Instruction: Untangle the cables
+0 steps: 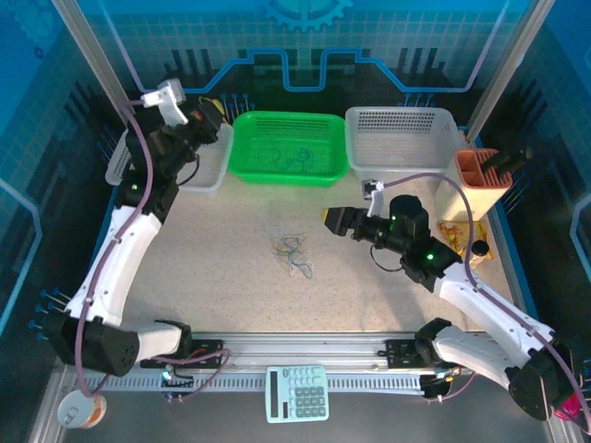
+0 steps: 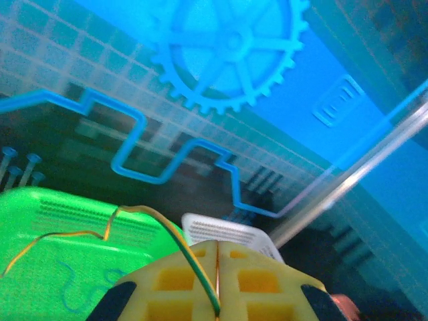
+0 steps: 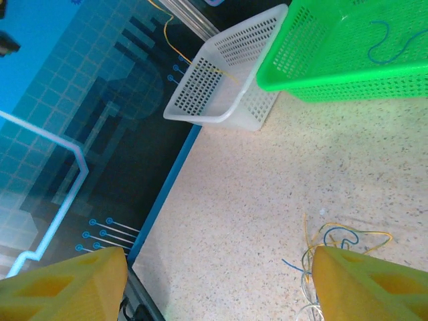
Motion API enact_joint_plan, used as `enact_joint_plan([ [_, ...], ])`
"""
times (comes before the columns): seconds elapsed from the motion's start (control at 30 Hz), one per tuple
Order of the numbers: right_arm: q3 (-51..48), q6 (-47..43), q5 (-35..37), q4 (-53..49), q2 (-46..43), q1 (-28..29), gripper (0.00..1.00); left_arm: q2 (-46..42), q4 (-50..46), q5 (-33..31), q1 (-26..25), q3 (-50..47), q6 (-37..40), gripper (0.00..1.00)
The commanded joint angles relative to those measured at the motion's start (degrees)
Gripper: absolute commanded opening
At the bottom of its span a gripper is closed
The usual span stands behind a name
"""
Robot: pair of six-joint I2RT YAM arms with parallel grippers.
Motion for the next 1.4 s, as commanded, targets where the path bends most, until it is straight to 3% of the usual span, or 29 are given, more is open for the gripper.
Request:
enact_joint_plan([
  [0.0,-1.29,-2.79,2.19,-6.27,-2.79,-0.41,0.74,4.36,1.1,-3.46,3.58,4.05,3.8,0.0],
  [0.33,-3.3,-3.53,4.34,-11.76,-7.99,-0.38,0.75,18.24,0.27,-5.82,9.12,13.66,8.82,0.0],
  [0.67,-2.49,-5.8,6.48,-16.41,-9.96,-0.42,0.75,23.77,-2.26,-5.27,13.62,17.56,9.95,0.0],
  [0.9,-2.79,-5.75,6.92,-16.72,-10.36,-0.46,0.75,26.07,-6.93,-4.91,15.33,18.56,12.85,0.0],
  [1.13,-3.13,-5.24,6.73,-16.73,-11.24,-0.37,0.75,28.42,-8.17,-1.98,15.34,12.23,11.81,0.0],
  [1.23,-3.11,-5.46,7.17,-17.76,-12.09,-0.39,0.75,30.49,-11.69,-1.83,15.42,11.77,11.77,0.11],
  [1.37,-2.95,-5.67,7.69,-18.74,-12.98,-0.4,0.75,33.88,-18.78,-3.36,15.75,14.7,12.31,0.42],
])
